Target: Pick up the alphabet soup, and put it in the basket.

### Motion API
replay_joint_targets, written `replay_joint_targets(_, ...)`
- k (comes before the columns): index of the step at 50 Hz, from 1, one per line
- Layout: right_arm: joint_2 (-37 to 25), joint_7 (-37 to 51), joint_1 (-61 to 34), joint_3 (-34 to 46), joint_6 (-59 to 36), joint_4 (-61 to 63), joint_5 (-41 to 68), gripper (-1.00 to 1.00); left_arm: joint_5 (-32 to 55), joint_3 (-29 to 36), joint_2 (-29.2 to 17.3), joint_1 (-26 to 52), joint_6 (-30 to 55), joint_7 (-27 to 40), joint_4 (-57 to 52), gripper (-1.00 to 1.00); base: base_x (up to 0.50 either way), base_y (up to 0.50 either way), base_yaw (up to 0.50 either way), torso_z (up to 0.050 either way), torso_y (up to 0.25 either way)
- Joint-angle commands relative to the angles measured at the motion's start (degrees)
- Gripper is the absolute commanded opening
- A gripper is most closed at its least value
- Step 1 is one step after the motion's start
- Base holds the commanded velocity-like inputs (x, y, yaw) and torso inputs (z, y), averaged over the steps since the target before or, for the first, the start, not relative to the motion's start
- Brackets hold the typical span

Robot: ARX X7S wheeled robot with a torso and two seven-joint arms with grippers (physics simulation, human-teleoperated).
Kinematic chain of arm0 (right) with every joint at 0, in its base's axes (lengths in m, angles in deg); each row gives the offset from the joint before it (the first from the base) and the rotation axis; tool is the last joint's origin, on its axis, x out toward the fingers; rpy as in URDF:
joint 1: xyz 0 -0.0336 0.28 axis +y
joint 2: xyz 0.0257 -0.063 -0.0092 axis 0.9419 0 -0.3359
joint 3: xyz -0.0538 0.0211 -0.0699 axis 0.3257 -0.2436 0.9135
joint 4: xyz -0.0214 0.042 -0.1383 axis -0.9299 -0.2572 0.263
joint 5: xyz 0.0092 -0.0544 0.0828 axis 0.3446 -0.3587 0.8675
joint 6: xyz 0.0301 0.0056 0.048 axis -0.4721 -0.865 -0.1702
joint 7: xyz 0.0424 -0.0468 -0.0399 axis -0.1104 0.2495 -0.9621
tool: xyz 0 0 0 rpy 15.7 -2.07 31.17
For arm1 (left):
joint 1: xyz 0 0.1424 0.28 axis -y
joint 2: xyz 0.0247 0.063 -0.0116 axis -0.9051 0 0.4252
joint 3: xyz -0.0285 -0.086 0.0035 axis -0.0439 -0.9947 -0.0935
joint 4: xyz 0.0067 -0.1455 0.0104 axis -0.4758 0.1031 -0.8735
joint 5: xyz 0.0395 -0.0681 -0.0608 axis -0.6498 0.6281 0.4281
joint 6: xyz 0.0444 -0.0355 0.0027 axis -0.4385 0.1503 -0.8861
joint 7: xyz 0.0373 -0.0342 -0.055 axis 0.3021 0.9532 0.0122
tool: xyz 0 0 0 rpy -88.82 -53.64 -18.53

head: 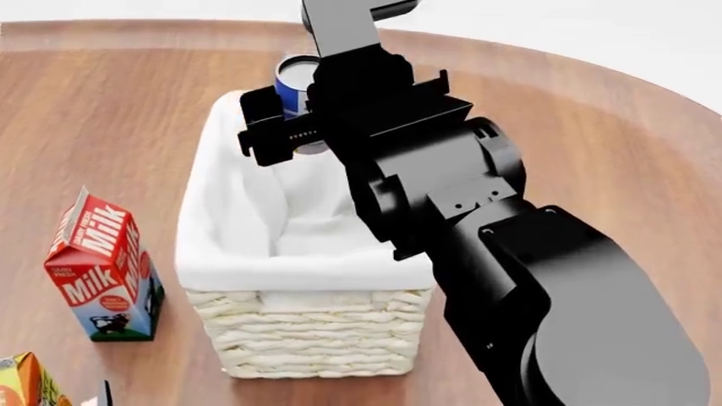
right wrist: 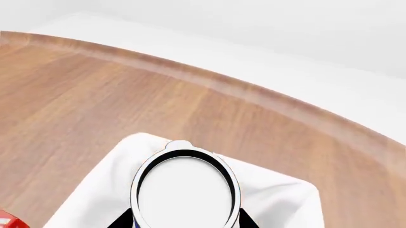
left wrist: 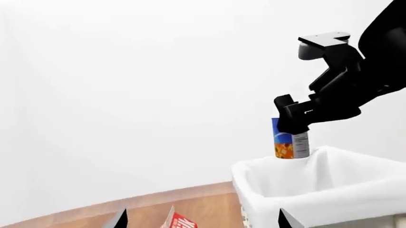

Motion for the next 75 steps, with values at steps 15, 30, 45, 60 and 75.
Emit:
replay_joint_targets(15, 0.0, 0.0, -0.4, 0.0, 0.5, 0.8, -1.8, -1.00, 1.7, 0.6, -0.6, 0.0, -0.5, -0.7, -0.2, 1.00, 0.00, 0.00, 0.00, 0.000, -0.128)
replay_joint_targets(30, 0.0, 0.4, 0.0, 0.1, 0.5, 1.3, -2.0, -1.00, -0.2, 0.3, -0.6, -0.3, -1.4, 0.6, -0.4, 1.00, 0.00, 0.00, 0.00, 0.000, -0.020)
replay_joint_targets(45, 0.0, 0.1, 0.2, 0.1, 0.6, 1.0, -2.3, -1.00, -0.1, 0.4, -0.6, -0.1, -2.3, 0.9, 0.3, 1.00, 0.00, 0.00, 0.00, 0.000, -0.067)
replay_joint_targets(60, 0.0, 0.0, 0.2, 0.1, 0.6, 1.1, -2.5, -1.00, 0.4, 0.9, -0.8, 0.2, -2.1, 0.5, 0.3, 1.00, 0.00, 0.00, 0.00, 0.000, -0.012)
replay_joint_targets(75, 0.0, 0.1, 0.4, 0.1, 0.4, 1.7, -2.8, -1.00, -1.9, 0.6, -0.7, 0.1, -1.1, 1.6, -0.2, 1.00, 0.00, 0.00, 0.00, 0.000, -0.005)
